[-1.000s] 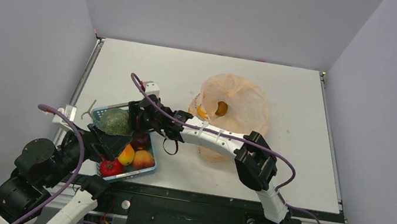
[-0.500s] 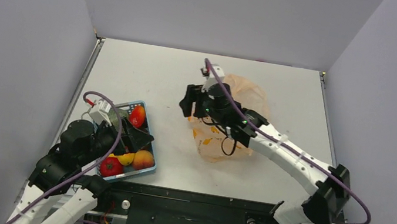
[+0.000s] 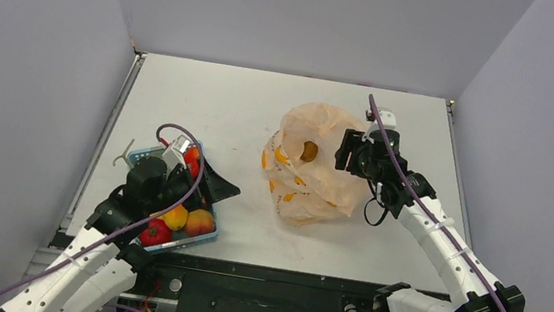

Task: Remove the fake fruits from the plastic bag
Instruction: Adjust the plastic bag at the center of the board.

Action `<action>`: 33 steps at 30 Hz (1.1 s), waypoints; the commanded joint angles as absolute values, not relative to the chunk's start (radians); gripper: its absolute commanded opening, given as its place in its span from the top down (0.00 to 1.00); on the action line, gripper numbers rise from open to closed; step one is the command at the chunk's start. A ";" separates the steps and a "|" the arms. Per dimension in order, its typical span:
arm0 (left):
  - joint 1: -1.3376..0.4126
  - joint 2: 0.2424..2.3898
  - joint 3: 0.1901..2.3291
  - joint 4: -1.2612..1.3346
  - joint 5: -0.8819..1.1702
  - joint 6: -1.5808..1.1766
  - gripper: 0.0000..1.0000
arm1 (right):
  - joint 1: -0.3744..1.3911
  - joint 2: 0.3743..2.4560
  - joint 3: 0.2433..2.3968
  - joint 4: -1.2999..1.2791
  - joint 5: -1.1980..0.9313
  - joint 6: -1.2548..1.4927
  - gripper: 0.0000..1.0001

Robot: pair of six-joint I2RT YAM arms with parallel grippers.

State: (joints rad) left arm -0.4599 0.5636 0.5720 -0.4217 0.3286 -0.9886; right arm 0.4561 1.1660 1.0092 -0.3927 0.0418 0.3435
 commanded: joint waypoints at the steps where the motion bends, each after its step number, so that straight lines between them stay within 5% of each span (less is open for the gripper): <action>1: -0.499 0.674 0.569 -0.154 0.375 -1.061 0.03 | 0.454 1.183 0.976 -0.390 -0.059 0.325 0.44; 12: -0.671 1.120 0.760 -0.037 0.215 -0.999 0.03 | 0.669 1.072 0.721 -0.221 -0.018 0.495 0.50; 27: -0.769 1.277 0.668 0.109 0.157 -1.022 0.03 | 0.807 0.970 0.424 0.174 -0.089 0.779 0.53; 31: -0.804 1.269 0.650 0.054 0.107 -0.988 0.15 | 0.830 0.972 0.408 0.192 -0.075 0.797 0.54; 33: -0.823 1.265 0.635 0.045 0.082 -0.986 0.33 | 0.830 0.957 0.399 0.185 -0.057 0.796 0.54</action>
